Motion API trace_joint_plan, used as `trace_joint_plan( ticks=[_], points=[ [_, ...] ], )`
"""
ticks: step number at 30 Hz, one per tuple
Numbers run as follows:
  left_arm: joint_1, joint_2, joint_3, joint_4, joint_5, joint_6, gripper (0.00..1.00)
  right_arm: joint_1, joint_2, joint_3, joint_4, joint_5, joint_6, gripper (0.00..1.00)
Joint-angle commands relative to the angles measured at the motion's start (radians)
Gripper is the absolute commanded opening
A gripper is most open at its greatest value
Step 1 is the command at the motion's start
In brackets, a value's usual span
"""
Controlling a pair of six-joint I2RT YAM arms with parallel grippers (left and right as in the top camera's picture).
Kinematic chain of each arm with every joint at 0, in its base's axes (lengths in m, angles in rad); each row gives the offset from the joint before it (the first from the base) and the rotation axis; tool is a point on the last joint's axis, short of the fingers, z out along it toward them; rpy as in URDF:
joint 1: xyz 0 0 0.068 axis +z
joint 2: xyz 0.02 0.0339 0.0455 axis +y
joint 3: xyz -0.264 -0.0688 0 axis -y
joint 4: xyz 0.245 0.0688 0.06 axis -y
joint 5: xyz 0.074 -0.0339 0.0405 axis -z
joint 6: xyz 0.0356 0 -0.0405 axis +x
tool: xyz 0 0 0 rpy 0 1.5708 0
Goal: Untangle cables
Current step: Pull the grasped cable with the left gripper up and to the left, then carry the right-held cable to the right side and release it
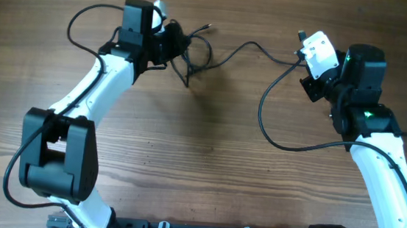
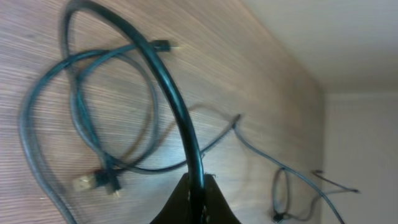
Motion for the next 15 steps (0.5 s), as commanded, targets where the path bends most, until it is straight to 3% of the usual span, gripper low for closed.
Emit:
trace_joint_plan(
  ticks=[1,6,10,15],
  points=[
    [0.053,-0.029,-0.002,-0.119,-0.13,0.002,0.04,-0.006,0.008,0.007,0.001,-0.016,-0.003,0.04],
    [0.131,-0.029,-0.002,-0.238,-0.215,0.045,0.04,-0.016,0.008,0.007,0.003,-0.016,0.002,0.04],
    [0.181,-0.029,-0.002,-0.304,-0.216,0.186,0.04,-0.095,0.008,0.007,0.036,-0.017,0.145,0.04],
    [0.218,-0.029,-0.002,-0.348,-0.234,0.187,0.04,-0.28,0.008,0.007,0.089,-0.017,0.333,0.04]
  ],
)
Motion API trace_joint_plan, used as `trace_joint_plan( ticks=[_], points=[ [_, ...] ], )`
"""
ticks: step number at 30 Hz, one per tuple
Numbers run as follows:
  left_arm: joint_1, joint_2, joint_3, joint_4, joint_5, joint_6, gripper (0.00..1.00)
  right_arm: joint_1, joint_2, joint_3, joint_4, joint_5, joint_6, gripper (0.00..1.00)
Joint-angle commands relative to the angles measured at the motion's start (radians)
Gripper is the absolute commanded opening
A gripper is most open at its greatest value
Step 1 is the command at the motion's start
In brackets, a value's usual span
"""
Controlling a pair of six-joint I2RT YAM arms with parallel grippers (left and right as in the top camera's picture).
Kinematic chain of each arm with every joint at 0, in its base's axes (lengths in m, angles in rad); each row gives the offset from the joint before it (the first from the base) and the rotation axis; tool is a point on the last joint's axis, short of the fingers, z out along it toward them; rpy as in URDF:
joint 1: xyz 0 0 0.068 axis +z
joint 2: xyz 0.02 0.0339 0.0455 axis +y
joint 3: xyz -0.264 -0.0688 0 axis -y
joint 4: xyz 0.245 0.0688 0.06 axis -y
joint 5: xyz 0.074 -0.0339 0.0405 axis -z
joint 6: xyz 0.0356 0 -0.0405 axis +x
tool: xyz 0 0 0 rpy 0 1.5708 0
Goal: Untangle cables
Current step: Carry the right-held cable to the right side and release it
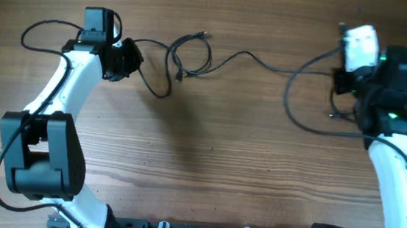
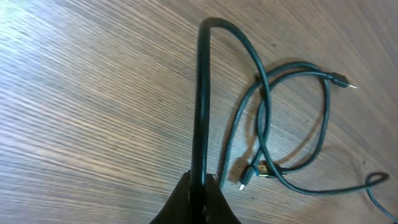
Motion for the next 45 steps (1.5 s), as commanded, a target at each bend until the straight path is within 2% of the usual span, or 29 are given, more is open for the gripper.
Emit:
trace_joint_plan(
  ticks=[1,4,6,10,16,20,25,27,28,29,30,32,38,41,42,43,44,45],
  points=[
    [0.02,-0.025,-0.001,-0.004,-0.029,0.034,0.04,-0.119,0.008,0.007,0.033,-0.006,0.15,0.04],
    [0.02,-0.025,-0.001,-0.005,-0.064,0.034,0.04,-0.293,0.008,0.007,0.1,-0.007,0.229,0.04],
    [0.02,-0.025,-0.001,-0.008,-0.105,0.034,0.04,-0.385,0.008,0.007,0.136,-0.052,0.23,0.04],
    [0.02,-0.025,-0.001,-0.007,-0.145,0.034,0.04,-0.496,0.008,0.007,0.182,-0.163,0.305,0.04],
    [0.02,-0.025,-0.001,-0.019,-0.289,0.028,0.04,-0.509,0.008,0.007,0.204,-0.174,0.306,0.04],
    [0.02,-0.025,-0.001,-0.08,-0.482,-0.176,0.04,-0.509,0.008,0.007,0.203,-0.175,0.305,0.04],
    [0.032,-0.025,-0.001,-0.078,-0.513,-0.301,0.04,-0.509,0.008,0.007,0.202,-0.175,0.306,0.04],
    [0.04,-0.025,-0.001,-0.079,-0.513,-0.311,0.04,-0.509,0.01,0.007,0.201,-0.186,0.305,0.04],
    [0.04,-0.025,-0.001,-0.079,-0.501,-0.308,0.09,-0.509,0.014,0.007,0.201,-0.204,0.306,0.04],
    [0.039,-0.025,-0.001,-0.087,-0.486,-0.308,0.11,-0.509,0.018,0.007,0.201,-0.233,0.306,0.04],
    [0.039,-0.025,-0.001,-0.09,-0.463,-0.307,0.07,-0.509,0.024,0.007,0.201,-0.265,0.306,0.04],
    [0.036,-0.025,-0.001,-0.08,-0.408,-0.24,0.04,-0.508,0.035,0.007,0.201,-0.29,0.306,0.04],
    [-0.038,-0.025,-0.001,-0.021,-0.193,0.179,0.05,-0.509,0.076,0.007,0.208,-0.289,0.305,0.04],
    [-0.101,-0.025,-0.001,-0.018,-0.18,0.307,0.05,-0.509,0.1,0.007,0.254,-0.279,0.306,0.04],
    [-0.125,-0.025,-0.001,-0.017,-0.18,0.338,0.09,-0.509,0.11,0.007,0.297,-0.277,0.306,0.04],
    [-0.14,-0.025,-0.001,-0.016,-0.18,0.346,0.19,-0.509,0.119,0.007,0.33,-0.271,0.306,0.04],
    [-0.151,-0.025,-0.001,-0.017,-0.18,0.344,0.47,-0.509,0.132,0.007,0.376,-0.247,0.308,0.04],
    [-0.157,-0.024,-0.001,-0.018,-0.18,0.344,0.57,-0.509,0.15,0.007,0.42,-0.208,0.318,0.04]
  ],
)
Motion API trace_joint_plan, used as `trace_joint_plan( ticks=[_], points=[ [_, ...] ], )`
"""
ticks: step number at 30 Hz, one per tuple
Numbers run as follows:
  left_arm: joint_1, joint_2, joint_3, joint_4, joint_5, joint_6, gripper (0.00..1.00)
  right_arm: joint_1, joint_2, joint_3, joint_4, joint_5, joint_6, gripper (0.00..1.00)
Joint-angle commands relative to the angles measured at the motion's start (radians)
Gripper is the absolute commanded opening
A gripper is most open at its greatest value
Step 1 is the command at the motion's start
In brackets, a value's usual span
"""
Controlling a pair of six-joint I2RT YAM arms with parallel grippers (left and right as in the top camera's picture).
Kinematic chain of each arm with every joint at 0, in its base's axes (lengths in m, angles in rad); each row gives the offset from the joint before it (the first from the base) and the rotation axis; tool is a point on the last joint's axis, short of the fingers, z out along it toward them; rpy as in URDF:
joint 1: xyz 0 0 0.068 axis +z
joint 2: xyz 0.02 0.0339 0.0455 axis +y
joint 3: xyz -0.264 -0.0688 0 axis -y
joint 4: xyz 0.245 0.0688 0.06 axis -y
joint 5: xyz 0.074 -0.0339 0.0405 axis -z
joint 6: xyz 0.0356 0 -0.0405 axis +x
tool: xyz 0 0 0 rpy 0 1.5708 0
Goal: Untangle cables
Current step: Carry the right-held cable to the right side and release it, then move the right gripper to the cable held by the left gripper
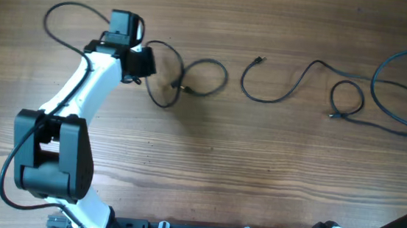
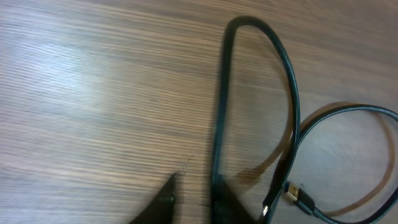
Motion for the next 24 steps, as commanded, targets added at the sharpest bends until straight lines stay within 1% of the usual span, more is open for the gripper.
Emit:
trace_joint_plan(
  ticks=[1,4,5,6,7,8,10,15,18,19,20,21,22,23,24],
  points=[
    [-0.021,-0.024,-0.001,-0.004,0.023,0.071,0.62,-0.005,0.054,0.008,0.1,0.096,0.041,0.04],
    [-0.019,-0.024,-0.001,-0.013,0.022,0.071,0.56,-0.008,0.146,0.008,0.248,0.169,0.041,0.04],
    [-0.019,-0.024,-0.001,-0.024,0.014,0.071,0.55,-0.015,0.181,0.008,0.303,0.176,0.041,0.04],
    [-0.019,-0.024,-0.001,-0.033,0.011,0.071,0.57,-0.022,0.204,0.008,0.343,0.18,0.042,0.04],
    [-0.019,-0.024,-0.001,-0.049,0.011,0.071,0.66,-0.034,0.24,0.008,0.406,0.183,0.045,0.04],
    [-0.019,-0.024,-0.001,-0.061,0.011,0.071,0.72,-0.045,0.267,0.008,0.455,0.183,0.044,0.04],
    [-0.019,-0.024,-0.001,-0.073,0.011,0.071,0.72,-0.062,0.303,0.008,0.521,0.185,0.044,0.04],
    [-0.019,-0.024,-0.001,-0.083,0.012,0.071,0.84,-0.137,0.419,0.009,0.668,0.191,0.044,0.04],
    [-0.019,-0.024,-0.001,-0.083,0.012,0.071,0.85,-0.176,0.496,0.01,0.677,0.19,0.045,0.04],
    [-0.019,-0.024,-0.001,-0.083,0.012,0.071,0.86,-0.177,0.497,0.01,0.679,0.187,0.044,0.05],
    [-0.019,-0.024,-0.001,-0.083,0.012,0.071,0.86,-0.177,0.497,0.01,0.694,0.187,0.063,0.29],
    [-0.019,-0.024,-0.001,-0.083,0.012,0.071,0.86,-0.177,0.497,0.01,0.706,0.187,0.105,0.51],
    [-0.019,-0.024,-0.001,-0.083,0.012,0.071,0.85,-0.177,0.497,0.01,0.706,0.186,0.147,0.59],
    [-0.019,-0.024,-0.001,-0.084,0.012,0.071,0.86,-0.177,0.497,0.01,0.708,0.162,0.148,0.64],
    [-0.019,-0.024,-0.001,-0.084,0.012,0.071,0.86,-0.177,0.497,0.01,0.711,0.144,0.149,0.65]
  ],
)
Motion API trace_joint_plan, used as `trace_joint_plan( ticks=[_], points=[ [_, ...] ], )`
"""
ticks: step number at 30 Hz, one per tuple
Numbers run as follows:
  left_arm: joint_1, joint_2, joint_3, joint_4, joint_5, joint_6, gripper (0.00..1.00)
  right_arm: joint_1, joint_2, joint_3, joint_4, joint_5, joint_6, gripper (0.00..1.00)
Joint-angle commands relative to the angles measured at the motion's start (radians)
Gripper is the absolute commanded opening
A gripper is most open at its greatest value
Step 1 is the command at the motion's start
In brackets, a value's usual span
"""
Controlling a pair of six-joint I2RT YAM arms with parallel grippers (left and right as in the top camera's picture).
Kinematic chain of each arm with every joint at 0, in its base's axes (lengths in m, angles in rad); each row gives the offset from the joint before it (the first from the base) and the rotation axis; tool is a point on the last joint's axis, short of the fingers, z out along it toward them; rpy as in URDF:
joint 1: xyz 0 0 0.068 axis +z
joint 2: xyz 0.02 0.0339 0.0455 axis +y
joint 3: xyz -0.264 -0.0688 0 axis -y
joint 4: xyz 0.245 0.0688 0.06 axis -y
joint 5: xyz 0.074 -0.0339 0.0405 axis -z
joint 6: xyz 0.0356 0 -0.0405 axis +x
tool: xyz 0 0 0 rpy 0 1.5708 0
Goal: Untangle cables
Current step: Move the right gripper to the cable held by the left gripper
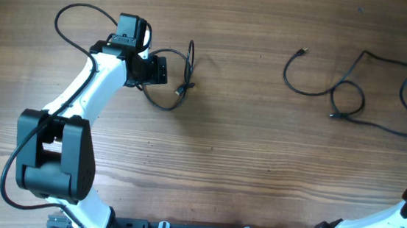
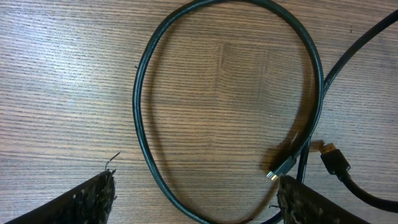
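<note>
A thick black cable (image 1: 166, 102) lies in loops at the left, running from a far-left bend (image 1: 58, 17) under my left arm to a loop by the gripper. In the left wrist view that cable loop (image 2: 140, 118) rests flat on the wood, its plug (image 2: 283, 167) near a second plug (image 2: 333, 158). My left gripper (image 1: 158, 70) (image 2: 196, 182) hangs open and wide just over the loop, holding nothing. A thin black cable (image 1: 338, 92) lies apart at the right. My right gripper is out of view.
The wooden table (image 1: 222, 152) carries both cables. Part of the right arm shows at the right edge, with dark cable curling near it. The arm bases' rail runs along the front edge.
My left gripper's jaws, slightly parted around the thick cable then, now stand wide open and the cable lies loose. The thin cable has shifted further right, away from the thick loop.
First both cables were knotted together at the upper left, my left gripper shut on the thick one, the right arm at the other end. Then the arms stood further apart. Later the thin cable lay free mid-table. Now the two cables lie well separated.
</note>
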Motion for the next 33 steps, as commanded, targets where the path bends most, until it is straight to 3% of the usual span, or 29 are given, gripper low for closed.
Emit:
trace_joint_plan(
  ticks=[1,4,10,14,18,21,28,33],
  points=[
    [0.003,-0.024,-0.001,0.0,0.001,0.013,0.87,-0.002,0.011,0.012,0.018,-0.066,0.04,0.65],
    [0.003,-0.024,-0.001,0.0,0.001,0.013,1.0,-0.002,0.003,0.012,0.074,-0.227,0.035,0.66],
    [0.003,-0.024,-0.001,0.0,0.001,0.012,1.0,0.053,-0.048,0.012,0.084,-0.508,0.101,0.67],
    [0.003,-0.024,-0.001,0.0,0.001,0.013,1.0,0.199,-0.052,0.012,-0.019,-0.663,0.19,0.84],
    [0.003,-0.024,-0.001,0.0,0.001,0.013,1.0,0.387,-0.052,0.012,-0.227,-0.669,0.174,0.96],
    [0.003,-0.024,-0.001,0.0,0.001,0.013,1.0,0.536,-0.052,0.012,-0.34,-0.671,0.098,0.99],
    [0.003,-0.024,-0.001,0.0,0.001,0.013,1.0,0.835,-0.052,0.012,-0.678,-0.615,-0.079,1.0],
    [0.003,-0.024,-0.001,0.0,0.001,0.012,1.0,1.009,-0.052,0.012,-0.801,-0.573,-0.158,1.0]
  ],
)
